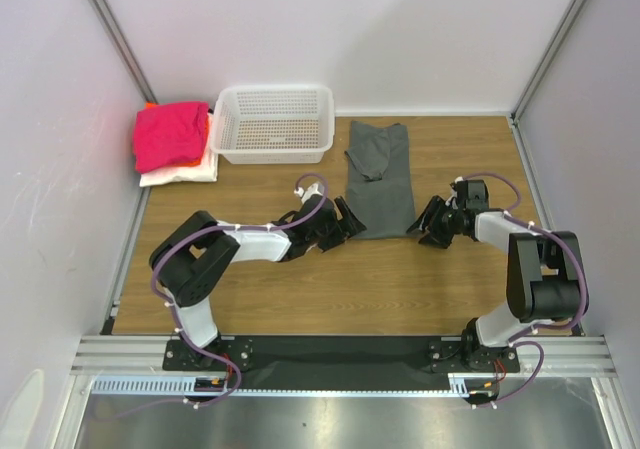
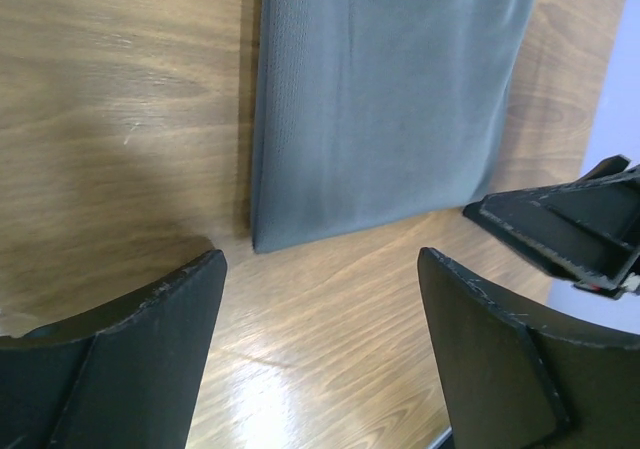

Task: Fold and stack the t-shirts
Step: Fold the tshirt

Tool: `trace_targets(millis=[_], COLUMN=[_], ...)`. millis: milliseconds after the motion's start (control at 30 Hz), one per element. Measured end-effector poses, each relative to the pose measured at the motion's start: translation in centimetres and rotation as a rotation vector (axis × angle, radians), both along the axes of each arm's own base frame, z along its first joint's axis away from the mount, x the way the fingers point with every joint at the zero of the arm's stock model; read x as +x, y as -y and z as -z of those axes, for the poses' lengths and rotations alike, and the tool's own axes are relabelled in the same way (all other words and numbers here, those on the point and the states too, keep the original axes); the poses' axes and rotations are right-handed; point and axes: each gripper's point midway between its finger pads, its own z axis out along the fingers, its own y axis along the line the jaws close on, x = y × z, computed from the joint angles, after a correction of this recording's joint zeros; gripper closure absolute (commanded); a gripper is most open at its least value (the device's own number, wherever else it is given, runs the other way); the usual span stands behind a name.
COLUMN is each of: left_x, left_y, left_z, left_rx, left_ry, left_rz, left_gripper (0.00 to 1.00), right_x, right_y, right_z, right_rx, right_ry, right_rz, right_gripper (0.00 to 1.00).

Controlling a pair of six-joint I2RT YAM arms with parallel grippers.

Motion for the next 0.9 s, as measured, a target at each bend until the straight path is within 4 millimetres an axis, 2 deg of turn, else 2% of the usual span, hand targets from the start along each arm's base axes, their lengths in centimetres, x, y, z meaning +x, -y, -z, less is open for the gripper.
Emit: trace_targets(millis=[67, 267, 400, 467, 667, 800, 900], left_x=[0.2, 0.6, 0.7, 0.8, 1.0, 1.2, 1.2], left_y=[0.2, 0.8, 0.8, 0.8, 1.0, 1.2, 1.0], left_z=[0.0, 0.1, 0.2, 0.2, 0.3, 0.4, 0.9], left_rx=[-0.019, -0.074, -0.091, -0.098, -0.131, -0.15, -0.144], left_ry=[-0.006, -0.035, -0.055, -0.064, -0.089, -0.101, -0.112], left_rz=[-0.013, -0.054, -0.082, -0.096, -0.129, -0.147, -0.163], left_gripper=[0.18, 0.23, 0.23, 0.23, 0.25, 0.34, 0.48], right_x=[0.2, 0.8, 1.2, 1.2, 1.5, 1.6, 1.6], right_y=[0.0, -0.2, -0.4, -0.4, -0.5, -0.5, -0.5], right_z=[0.0, 0.6, 0.6, 0.7, 0.7, 0.7, 0.6], right_rx=[0.001, 0.018, 0.029, 0.03, 0.034, 0.035, 0.035], right_ry=[0.005, 0.011, 0.018, 0.017, 0.02, 0.023, 0.025], right_rz=[0.0, 0.005, 0.008, 0.01, 0.014, 0.015, 0.014], right_gripper=[0.53, 0.6, 0.66, 0.73, 0.76, 0.8, 0.85])
